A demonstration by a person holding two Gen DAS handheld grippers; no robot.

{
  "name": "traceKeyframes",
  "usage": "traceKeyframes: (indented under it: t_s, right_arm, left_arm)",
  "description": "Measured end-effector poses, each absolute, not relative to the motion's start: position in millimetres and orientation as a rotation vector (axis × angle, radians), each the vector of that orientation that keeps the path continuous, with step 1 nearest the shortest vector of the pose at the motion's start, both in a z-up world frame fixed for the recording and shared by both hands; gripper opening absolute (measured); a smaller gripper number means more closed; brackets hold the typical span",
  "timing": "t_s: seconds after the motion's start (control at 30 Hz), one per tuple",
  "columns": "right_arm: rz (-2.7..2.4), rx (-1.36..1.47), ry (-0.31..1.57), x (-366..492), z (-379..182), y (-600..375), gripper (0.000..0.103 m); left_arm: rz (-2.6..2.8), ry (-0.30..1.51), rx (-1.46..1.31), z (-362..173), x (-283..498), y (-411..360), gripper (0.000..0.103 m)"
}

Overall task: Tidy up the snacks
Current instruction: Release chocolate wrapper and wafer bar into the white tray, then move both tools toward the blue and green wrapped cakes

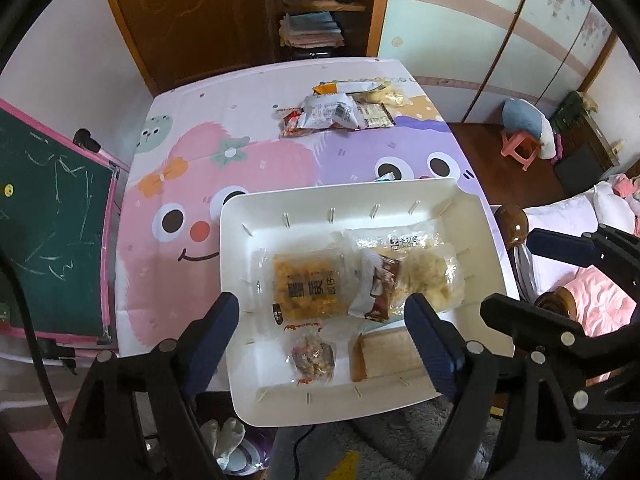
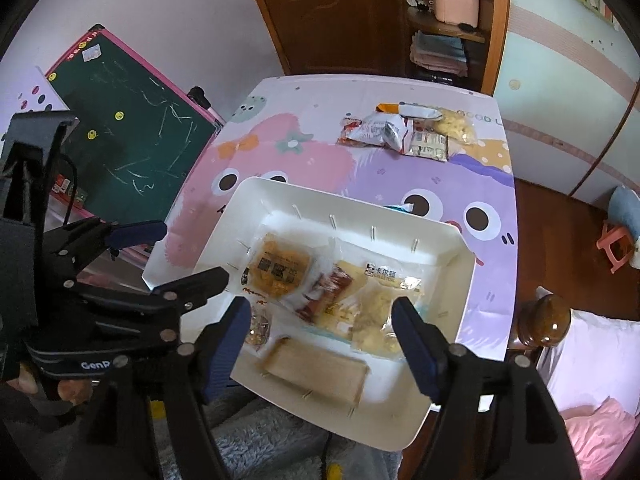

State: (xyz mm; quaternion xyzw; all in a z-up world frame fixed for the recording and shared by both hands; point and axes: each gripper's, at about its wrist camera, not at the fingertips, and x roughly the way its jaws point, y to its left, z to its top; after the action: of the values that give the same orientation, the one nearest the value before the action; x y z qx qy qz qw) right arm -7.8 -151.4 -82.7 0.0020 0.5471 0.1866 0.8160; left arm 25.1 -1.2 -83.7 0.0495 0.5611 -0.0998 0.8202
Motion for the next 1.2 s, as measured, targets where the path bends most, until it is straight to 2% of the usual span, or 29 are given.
traceKeyframes:
  t_s: [0.7,1.2]
  right_arm:
    - [0.406,0.001,1.096,-14,-58,-169,0.073]
    - [0.333,0.054,1.081,17,-35,-208,0.073]
  left_arm:
    - [-0.205,1.156,0.101,-67,21,-9,0.084]
    - [-0.192,1.056,0.143,-16,45,-26,0.085]
